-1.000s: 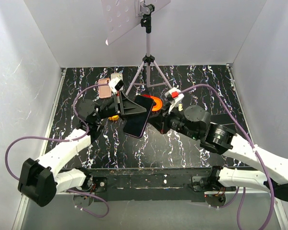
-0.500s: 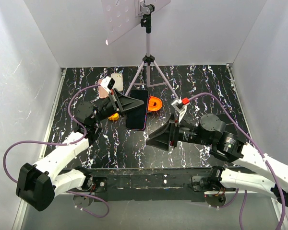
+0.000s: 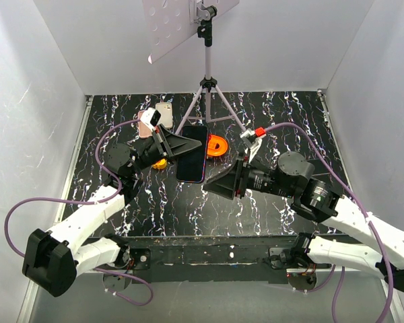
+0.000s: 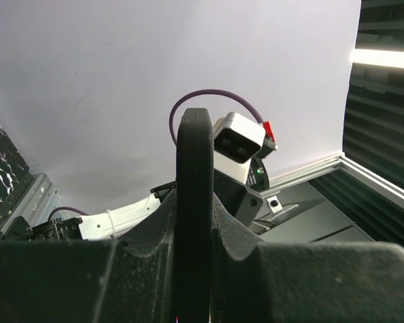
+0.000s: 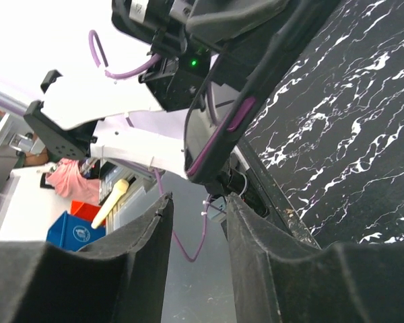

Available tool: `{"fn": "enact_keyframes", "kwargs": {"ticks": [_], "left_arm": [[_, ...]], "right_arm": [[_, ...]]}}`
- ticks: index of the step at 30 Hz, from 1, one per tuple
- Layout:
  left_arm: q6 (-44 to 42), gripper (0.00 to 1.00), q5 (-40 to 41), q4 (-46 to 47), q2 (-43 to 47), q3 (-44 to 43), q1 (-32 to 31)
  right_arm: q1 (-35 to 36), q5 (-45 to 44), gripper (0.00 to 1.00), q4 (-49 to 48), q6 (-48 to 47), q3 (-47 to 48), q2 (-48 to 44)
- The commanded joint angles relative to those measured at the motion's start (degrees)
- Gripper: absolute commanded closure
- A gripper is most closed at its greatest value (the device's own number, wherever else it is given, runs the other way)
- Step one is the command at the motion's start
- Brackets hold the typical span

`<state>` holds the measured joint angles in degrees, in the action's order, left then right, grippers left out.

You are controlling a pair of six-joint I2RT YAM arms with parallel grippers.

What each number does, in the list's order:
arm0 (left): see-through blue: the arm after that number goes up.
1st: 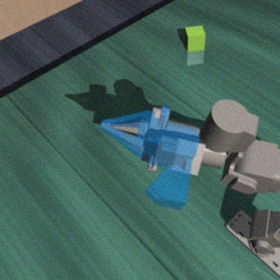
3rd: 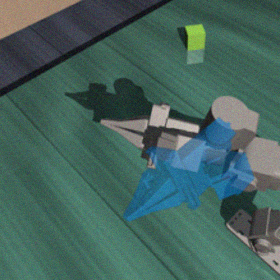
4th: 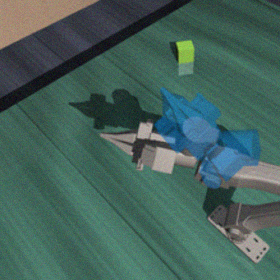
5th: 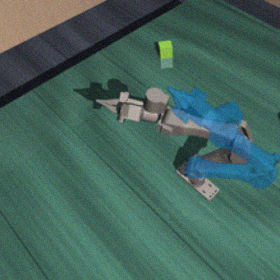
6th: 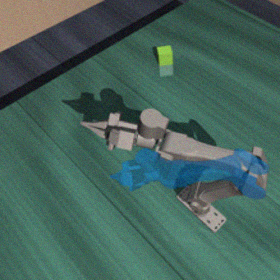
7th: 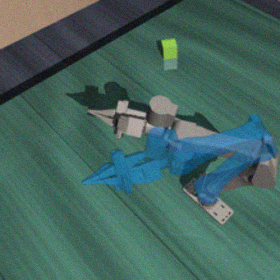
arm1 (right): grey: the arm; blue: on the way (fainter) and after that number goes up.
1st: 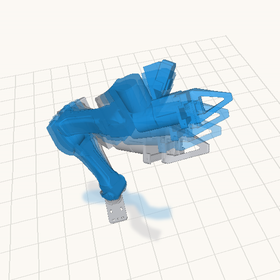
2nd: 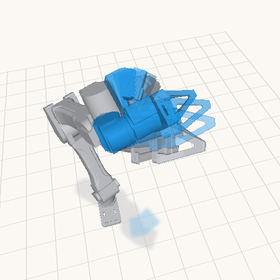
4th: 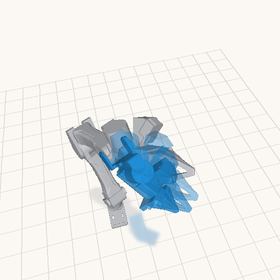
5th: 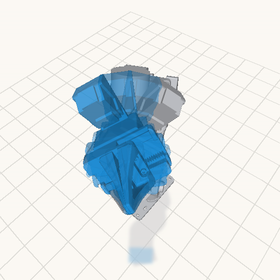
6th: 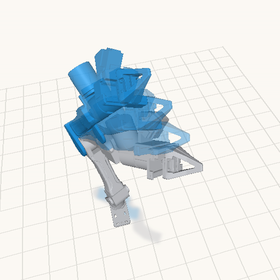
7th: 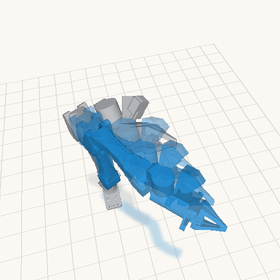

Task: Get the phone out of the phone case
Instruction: Remove the phone case from the phone.

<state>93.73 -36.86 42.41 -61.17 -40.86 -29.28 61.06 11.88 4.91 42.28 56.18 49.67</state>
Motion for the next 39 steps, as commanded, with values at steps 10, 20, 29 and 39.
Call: {"fn": "enact_keyframes", "kwargs": {"ticks": [10, 20, 29, 39], "left_arm": [[1.63, 1.00, 0.30, 4.52, 1.66, -0.27, -0.08], [5.23, 1.00, 0.30, 8.30, 1.49, -0.36, -0.08], [8.92, 1.00, 0.83, 12.42, 1.14, 1.57, -0.08], [9.45, 1.00, -0.05, 13.22, 1.14, 0.78, -0.08]], "right_arm": [[-4.28, 4.65, 0.61, -7.63, 2.80, 1.47, 2.27], [-4.63, 1.13, 0.70, -4.99, 1.22, 0.51, 4.73], [-5.42, 7.36, 0.69, -13.51, 0.70, -4.41, 2.36], [-6.04, 9.39, 0.76, -13.87, -0.44, -3.97, 3.95]]}}
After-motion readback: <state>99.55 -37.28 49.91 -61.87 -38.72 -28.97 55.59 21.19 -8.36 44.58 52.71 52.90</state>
